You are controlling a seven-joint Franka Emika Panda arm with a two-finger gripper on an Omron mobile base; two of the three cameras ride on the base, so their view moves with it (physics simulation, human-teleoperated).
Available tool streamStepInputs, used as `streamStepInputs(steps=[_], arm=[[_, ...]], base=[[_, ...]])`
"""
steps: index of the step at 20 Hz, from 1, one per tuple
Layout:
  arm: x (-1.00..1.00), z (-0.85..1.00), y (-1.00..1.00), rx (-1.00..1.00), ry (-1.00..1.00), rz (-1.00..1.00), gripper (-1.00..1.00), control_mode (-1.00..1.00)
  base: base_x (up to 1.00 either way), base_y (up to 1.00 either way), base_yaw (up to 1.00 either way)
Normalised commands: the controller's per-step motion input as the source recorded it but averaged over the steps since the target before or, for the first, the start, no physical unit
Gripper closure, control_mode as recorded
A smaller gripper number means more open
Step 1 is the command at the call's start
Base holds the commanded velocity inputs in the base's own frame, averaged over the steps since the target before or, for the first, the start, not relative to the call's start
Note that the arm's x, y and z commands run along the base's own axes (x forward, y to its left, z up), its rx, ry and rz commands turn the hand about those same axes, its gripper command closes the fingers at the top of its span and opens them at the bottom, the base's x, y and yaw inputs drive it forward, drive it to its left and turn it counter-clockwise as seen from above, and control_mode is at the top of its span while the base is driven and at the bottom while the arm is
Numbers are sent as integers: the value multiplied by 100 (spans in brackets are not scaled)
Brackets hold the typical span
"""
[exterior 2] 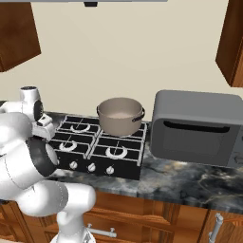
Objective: Put the lemon wedge and eggplant in the pot. Retrieve the spatula and lightly stir the vegetables in the pot.
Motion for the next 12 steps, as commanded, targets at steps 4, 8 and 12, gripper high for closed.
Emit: streamStepInputs(steps=[4, 8, 12], arm=[[19, 41, -71, 0, 0, 0, 100, -100], [43, 33, -68, 0, 0, 0, 100, -100], [71, 21, -59, 0, 0, 0, 100, -100]], base=[[0, 0, 0], [0, 0, 0], [0, 0, 0]])
